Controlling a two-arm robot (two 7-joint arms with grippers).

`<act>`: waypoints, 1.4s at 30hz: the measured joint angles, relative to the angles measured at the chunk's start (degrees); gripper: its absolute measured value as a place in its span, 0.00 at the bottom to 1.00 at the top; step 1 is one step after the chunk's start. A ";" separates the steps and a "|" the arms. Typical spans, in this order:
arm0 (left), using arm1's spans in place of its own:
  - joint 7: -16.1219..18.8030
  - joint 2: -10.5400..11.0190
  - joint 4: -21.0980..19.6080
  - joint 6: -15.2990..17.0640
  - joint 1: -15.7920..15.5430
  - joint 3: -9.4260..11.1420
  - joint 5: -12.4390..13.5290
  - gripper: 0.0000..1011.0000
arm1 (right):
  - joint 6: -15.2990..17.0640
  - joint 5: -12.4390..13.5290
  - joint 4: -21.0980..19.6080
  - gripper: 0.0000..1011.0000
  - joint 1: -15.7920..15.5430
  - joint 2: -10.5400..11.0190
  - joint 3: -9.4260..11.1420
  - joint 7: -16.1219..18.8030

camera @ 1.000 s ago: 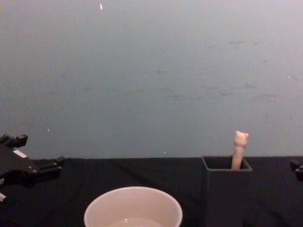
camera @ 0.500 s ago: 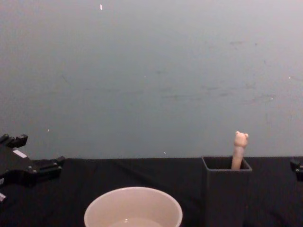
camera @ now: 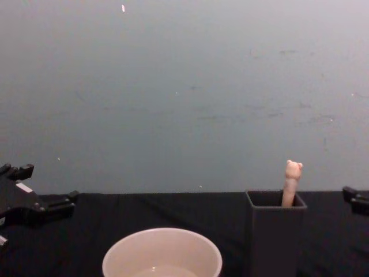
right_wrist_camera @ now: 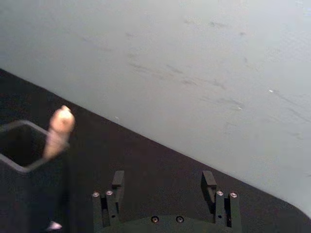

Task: Pick up the stirring spoon with one hand, stir inside the cup, then place it back in its original position.

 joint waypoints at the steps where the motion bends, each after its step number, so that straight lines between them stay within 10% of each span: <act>1: 0.00 0.00 0.00 0.00 0.00 0.00 0.00 0.99 | -0.05 0.84 -0.43 0.99 -0.26 0.10 0.30 0.92; 16: 0.00 0.00 0.00 0.00 0.00 0.00 0.00 0.99 | 1.63 13.98 -3.80 0.99 -1.97 0.94 3.46 17.72; 42: 0.00 0.00 0.00 0.00 0.00 0.00 0.00 0.99 | 5.04 11.74 6.82 0.99 7.43 -8.69 0.84 23.71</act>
